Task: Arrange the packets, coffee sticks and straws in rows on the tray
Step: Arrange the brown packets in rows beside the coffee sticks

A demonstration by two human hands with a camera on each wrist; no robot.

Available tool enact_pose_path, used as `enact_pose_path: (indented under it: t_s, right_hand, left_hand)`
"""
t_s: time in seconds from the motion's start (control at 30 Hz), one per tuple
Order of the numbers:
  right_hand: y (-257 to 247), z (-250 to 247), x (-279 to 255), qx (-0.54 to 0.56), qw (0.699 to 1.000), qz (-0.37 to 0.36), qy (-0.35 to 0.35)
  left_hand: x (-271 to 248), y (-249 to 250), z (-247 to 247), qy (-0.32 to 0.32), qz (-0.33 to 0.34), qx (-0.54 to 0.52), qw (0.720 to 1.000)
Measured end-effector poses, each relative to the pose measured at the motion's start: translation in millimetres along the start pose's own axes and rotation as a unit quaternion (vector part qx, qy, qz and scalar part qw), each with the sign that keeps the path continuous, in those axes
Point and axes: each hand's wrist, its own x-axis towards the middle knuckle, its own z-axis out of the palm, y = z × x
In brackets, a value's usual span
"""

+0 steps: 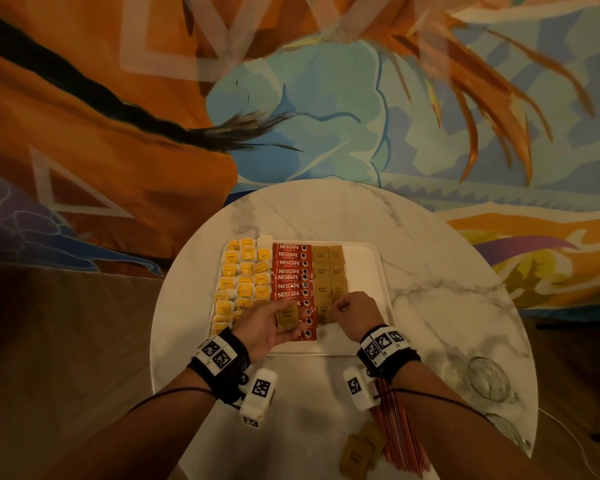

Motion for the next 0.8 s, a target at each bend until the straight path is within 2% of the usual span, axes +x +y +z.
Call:
enact_pose_path:
  t_s: [0.17, 0.27, 0.47, 0.63, 0.8]
  right_hand:
    - [-0.1, 1.1, -2.7, -0.002, 1.0, 0.014, 0.019]
    - [-1.6, -1.8, -7.8, 0.029, 0.999, -0.013, 0.026]
    - [-12.0, -1.6, -31.3, 0.134, 0.985, -0.102, -0.038]
    - [-13.7, 6.7, -45.7, 0.177, 0.974, -0.124, -0.072]
    - [-6.9, 13.3, -48.7, 0.178, 0.974, -0.127, -0.064]
  left_hand:
    - [-1.6, 0.3, 0.1, -0.006, 0.002, 0.02, 1.0]
    - [-2.0, -1.5, 0.3, -0.005, 0.004, 0.037, 0.999]
    - [-5.3, -4.8, 6.3, -0.007, 0.003, 0.045, 0.999]
    - [-6.8, -7.2, 13.4, -0.013, 0.001, 0.052, 0.999]
    - [-8.1, -11.7, 13.1, -0.025, -0.001, 0.084, 0.996]
